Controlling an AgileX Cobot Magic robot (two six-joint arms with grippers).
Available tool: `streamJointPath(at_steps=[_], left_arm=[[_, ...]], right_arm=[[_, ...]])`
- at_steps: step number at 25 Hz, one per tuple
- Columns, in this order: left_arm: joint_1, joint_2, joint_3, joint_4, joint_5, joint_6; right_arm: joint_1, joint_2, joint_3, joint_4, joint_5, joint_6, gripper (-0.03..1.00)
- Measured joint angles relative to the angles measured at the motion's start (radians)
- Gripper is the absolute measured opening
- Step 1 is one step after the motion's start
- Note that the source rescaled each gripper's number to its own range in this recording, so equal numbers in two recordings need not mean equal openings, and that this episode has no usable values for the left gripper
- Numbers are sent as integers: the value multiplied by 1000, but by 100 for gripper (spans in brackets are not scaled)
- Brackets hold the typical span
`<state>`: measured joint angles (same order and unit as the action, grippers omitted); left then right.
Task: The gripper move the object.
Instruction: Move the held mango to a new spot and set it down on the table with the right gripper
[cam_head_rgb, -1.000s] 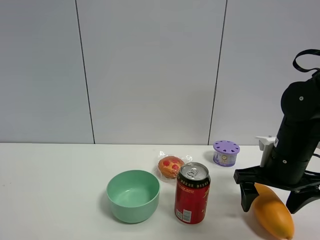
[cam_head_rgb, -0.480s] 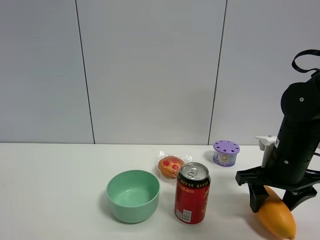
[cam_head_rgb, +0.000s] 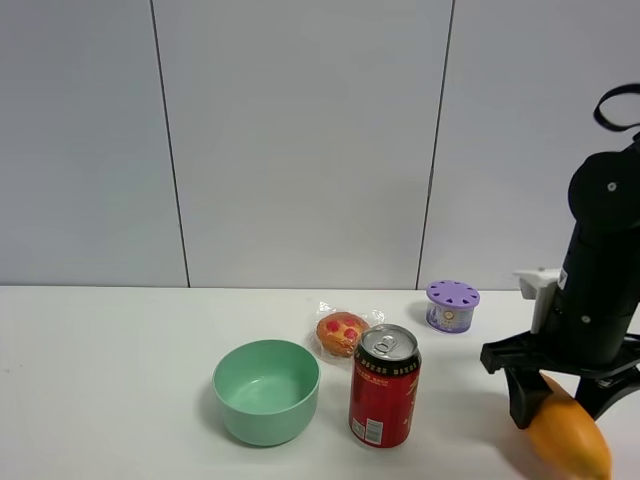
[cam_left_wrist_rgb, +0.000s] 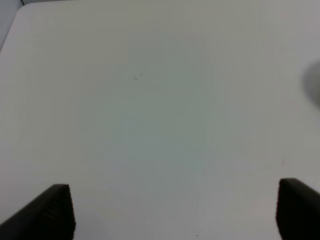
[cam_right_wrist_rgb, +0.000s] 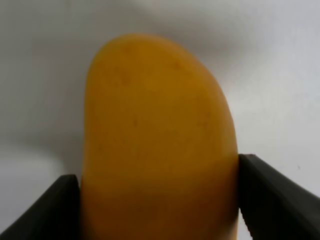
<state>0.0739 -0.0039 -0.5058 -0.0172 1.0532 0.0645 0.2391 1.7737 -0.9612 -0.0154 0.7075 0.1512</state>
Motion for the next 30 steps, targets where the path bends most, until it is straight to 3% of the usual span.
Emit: streamJointPath(at_steps=[7, 12, 16, 20, 24, 30], left_arm=[[0, 0, 0, 0, 0, 0], [0, 0, 0, 0, 0, 0], [0, 0, 0, 0, 0, 0], [0, 0, 0, 0, 0, 0], [0, 0, 0, 0, 0, 0], [0, 0, 0, 0, 0, 0]], right_arm=[[41, -260, -232, 15, 111, -53, 0], [174, -268, -465, 106, 144, -255, 0], [275, -150, -626, 123, 145, -364, 0], [341, 28, -791, 74, 161, -424, 0], [391, 211, -949, 15, 207, -489, 0], [447, 463, -1181, 9, 282, -665, 0]])
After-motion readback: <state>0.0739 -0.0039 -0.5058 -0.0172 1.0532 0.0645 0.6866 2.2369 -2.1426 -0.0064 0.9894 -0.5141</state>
